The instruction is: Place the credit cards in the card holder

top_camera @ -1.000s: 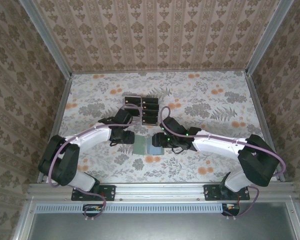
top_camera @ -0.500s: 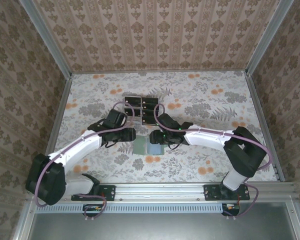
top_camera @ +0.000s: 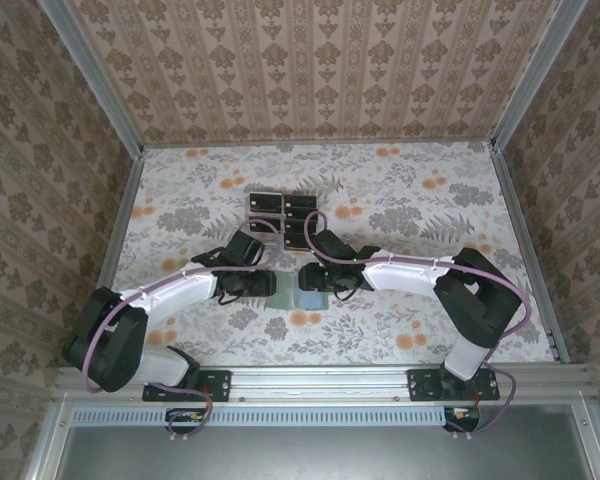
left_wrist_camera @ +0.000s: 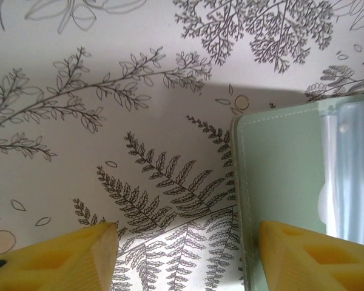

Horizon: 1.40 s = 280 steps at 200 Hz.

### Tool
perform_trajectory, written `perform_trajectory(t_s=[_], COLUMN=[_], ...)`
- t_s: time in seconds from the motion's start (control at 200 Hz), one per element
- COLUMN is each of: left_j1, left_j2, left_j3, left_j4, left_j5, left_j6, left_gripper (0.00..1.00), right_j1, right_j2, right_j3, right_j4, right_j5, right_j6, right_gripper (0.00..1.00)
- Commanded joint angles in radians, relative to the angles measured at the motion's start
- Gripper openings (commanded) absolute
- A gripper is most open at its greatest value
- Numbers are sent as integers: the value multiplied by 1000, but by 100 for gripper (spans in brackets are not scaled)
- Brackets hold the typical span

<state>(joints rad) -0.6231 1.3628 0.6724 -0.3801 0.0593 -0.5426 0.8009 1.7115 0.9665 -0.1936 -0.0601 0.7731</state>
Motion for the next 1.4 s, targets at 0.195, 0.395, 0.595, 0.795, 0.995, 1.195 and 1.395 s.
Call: perform_trajectory(t_s=[0.195,0.395,0.595,0.795,0.995,1.195,1.395], left_j1=[-25,-50,-67,-77,-81,-80,-79], left_j2=[33,50,67,71,62,10,-77], left_j3=[-58,-84,-109,-118,-127,-128,-126], left_j4=[54,82,111,123,132,129,98], left_j5=[-20,-24,-29,-32,-29,-21,-34], left_j6=[-51,-76,-97,-102,-108,-119,-137], left_gripper=[63,62,62,61,61,61,62], right_j1=[-11,-18,-23,-35,-34,-26,-3], right_j2=[26,42,44,43,40,32,49], right_j3=[-37,-49,-59,-81,-79,-48,0], right_j4=[26,66,107,177,229,217,185], right_j5=[-18,-58,-104,-166,-221,-238,-233], right_j6=[36,49,58,85,110,116,117], right_gripper=[57,57,57,57,57,57,57])
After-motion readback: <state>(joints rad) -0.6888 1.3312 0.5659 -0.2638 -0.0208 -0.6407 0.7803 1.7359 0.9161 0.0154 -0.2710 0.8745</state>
